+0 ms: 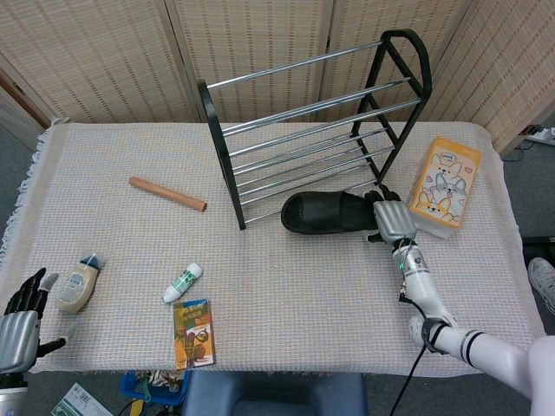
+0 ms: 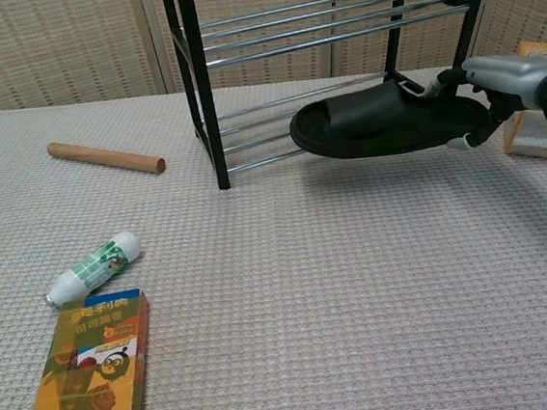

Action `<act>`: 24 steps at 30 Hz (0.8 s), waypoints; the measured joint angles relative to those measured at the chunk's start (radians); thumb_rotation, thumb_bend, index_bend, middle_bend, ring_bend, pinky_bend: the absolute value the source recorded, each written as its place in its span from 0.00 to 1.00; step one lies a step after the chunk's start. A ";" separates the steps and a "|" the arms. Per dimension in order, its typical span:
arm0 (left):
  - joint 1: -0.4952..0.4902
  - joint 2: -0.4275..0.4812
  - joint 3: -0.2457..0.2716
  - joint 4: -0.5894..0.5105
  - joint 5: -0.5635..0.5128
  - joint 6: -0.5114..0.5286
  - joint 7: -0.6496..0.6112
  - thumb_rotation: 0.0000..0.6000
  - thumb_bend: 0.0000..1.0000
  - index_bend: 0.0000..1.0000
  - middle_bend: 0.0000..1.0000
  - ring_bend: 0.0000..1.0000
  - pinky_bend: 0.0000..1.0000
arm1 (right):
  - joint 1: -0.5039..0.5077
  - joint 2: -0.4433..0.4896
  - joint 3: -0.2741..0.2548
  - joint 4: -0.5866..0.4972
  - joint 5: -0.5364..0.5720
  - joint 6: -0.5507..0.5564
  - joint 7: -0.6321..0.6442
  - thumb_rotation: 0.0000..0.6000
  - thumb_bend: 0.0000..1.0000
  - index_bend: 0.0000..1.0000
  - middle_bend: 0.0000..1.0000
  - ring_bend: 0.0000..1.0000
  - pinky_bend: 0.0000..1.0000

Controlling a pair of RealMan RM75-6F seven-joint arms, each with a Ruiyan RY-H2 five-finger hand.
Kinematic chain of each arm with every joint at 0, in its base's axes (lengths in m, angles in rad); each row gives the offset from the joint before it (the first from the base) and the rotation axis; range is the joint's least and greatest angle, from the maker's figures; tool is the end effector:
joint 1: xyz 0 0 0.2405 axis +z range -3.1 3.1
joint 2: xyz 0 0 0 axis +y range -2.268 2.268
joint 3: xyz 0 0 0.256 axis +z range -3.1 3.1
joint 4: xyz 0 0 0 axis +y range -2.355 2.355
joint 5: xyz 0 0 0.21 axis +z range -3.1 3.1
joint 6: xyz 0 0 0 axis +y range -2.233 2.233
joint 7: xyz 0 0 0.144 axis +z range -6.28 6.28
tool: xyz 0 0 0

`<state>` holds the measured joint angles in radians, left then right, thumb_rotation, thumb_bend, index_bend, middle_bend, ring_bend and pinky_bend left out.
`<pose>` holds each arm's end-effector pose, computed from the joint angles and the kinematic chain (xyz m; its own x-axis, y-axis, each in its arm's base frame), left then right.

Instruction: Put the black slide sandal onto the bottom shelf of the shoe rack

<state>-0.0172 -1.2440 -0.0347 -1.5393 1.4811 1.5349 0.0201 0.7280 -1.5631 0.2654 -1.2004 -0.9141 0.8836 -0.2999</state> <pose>-0.3257 0.1563 0.1305 0.3663 -0.0034 0.9305 0.9280 0.0746 -0.3651 -0.2198 -0.3999 0.0196 0.4053 -0.2332 0.8840 -0.9135 -0.0666 0.4013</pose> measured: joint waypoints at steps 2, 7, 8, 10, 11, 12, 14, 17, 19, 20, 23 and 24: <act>0.001 0.001 -0.001 0.002 -0.002 0.001 0.000 1.00 0.24 0.11 0.00 0.00 0.17 | 0.020 -0.021 0.020 0.020 0.049 -0.006 -0.029 1.00 0.52 0.30 0.35 0.08 0.13; 0.004 0.005 0.000 0.004 -0.007 -0.001 -0.001 1.00 0.24 0.11 0.00 0.00 0.17 | 0.093 -0.073 0.063 0.076 0.179 -0.025 -0.132 1.00 0.53 0.30 0.33 0.08 0.14; 0.005 0.006 0.000 0.006 -0.010 -0.002 -0.001 1.00 0.24 0.11 0.00 0.00 0.17 | 0.108 -0.083 0.069 0.091 0.199 -0.028 -0.153 1.00 0.53 0.30 0.32 0.08 0.14; 0.008 0.009 0.000 0.009 -0.017 -0.003 -0.004 1.00 0.24 0.11 0.00 0.00 0.17 | 0.141 -0.109 0.084 0.131 0.244 -0.036 -0.193 1.00 0.52 0.30 0.32 0.08 0.14; 0.009 0.010 0.000 0.011 -0.020 -0.003 -0.005 1.00 0.24 0.11 0.00 0.00 0.17 | 0.155 -0.121 0.091 0.149 0.264 -0.040 -0.205 1.00 0.52 0.30 0.31 0.08 0.14; 0.011 0.011 0.000 0.013 -0.022 -0.003 -0.006 1.00 0.24 0.11 0.00 0.00 0.17 | 0.168 -0.133 0.099 0.167 0.284 -0.044 -0.215 1.00 0.52 0.30 0.31 0.08 0.14; 0.013 0.013 0.000 0.015 -0.025 -0.003 -0.006 1.00 0.24 0.11 0.00 0.00 0.17 | 0.197 -0.163 0.115 0.211 0.326 -0.053 -0.234 1.00 0.52 0.30 0.30 0.08 0.14; 0.013 0.014 0.001 0.016 -0.027 -0.007 -0.005 1.00 0.24 0.11 0.00 0.00 0.17 | 0.233 -0.206 0.135 0.276 0.369 -0.063 -0.254 1.00 0.51 0.30 0.30 0.08 0.14; 0.013 0.014 0.001 0.017 -0.029 -0.009 -0.005 1.00 0.24 0.11 0.00 0.00 0.17 | 0.255 -0.236 0.148 0.324 0.387 -0.066 -0.264 1.00 0.51 0.30 0.30 0.08 0.14; 0.013 0.015 0.001 0.017 -0.029 -0.009 -0.005 1.00 0.24 0.11 0.00 0.00 0.17 | 0.264 -0.249 0.155 0.346 0.396 -0.066 -0.268 1.00 0.51 0.30 0.30 0.08 0.14; 0.014 0.017 0.000 0.018 -0.032 -0.011 -0.005 1.00 0.24 0.11 0.00 0.00 0.17 | 0.298 -0.295 0.181 0.422 0.429 -0.066 -0.283 1.00 0.51 0.30 0.29 0.08 0.14; 0.014 0.018 0.000 0.019 -0.034 -0.011 -0.004 1.00 0.24 0.11 0.00 0.00 0.17 | 0.309 -0.309 0.190 0.444 0.436 -0.064 -0.286 1.00 0.50 0.30 0.29 0.08 0.14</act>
<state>-0.0029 -1.2261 -0.0347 -1.5204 1.4475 1.5236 0.0157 1.0368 -1.8716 0.4556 -0.7561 -0.4777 0.8194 -0.5860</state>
